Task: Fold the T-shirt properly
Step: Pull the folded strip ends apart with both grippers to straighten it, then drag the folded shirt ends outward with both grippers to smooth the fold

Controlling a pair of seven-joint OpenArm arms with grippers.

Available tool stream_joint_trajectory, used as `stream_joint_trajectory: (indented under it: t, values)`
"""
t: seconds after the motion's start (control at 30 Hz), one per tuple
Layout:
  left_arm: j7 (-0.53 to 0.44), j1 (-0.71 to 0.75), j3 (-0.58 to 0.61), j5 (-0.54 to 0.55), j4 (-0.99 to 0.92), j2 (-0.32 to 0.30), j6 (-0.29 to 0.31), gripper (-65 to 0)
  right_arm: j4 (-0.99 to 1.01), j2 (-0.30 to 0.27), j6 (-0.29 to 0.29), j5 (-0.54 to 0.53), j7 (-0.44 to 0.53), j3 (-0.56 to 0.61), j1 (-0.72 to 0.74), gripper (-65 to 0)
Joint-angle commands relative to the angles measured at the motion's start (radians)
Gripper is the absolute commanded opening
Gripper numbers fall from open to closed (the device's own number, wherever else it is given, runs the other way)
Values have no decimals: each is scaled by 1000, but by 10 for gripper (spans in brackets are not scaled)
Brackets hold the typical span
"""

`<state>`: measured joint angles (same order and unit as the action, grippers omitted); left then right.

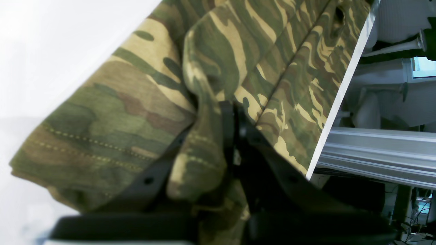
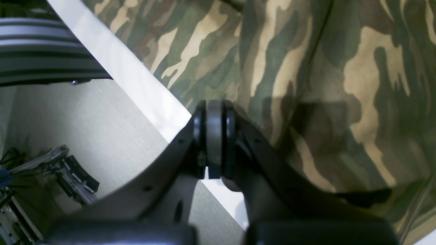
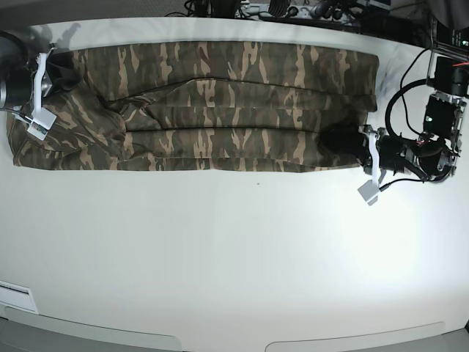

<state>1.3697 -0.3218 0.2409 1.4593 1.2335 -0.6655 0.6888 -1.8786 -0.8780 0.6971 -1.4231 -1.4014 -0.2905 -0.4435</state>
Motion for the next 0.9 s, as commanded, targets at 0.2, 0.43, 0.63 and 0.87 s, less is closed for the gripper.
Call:
stream_joint_trajectory:
  t: [0.2, 0.43, 0.63, 0.87]
  values:
    - [-5, -25, -10, 24, 12, -16, 9, -650, -10, -23, 1, 146, 5, -11, -66, -650]
    - [-3, -25, -10, 24, 12, -17, 9, -650, -10, -23, 1, 439, 104, -11, -85, -650]
    - [23, -29, -10, 24, 12, -37, 9, -650, -10, -23, -95, 558, 203, -11, -80, -551]
    - [27, -104, -10, 24, 12, -138, -9, -650, -19, -23, -39, 539, 159, -11, -80, -273]
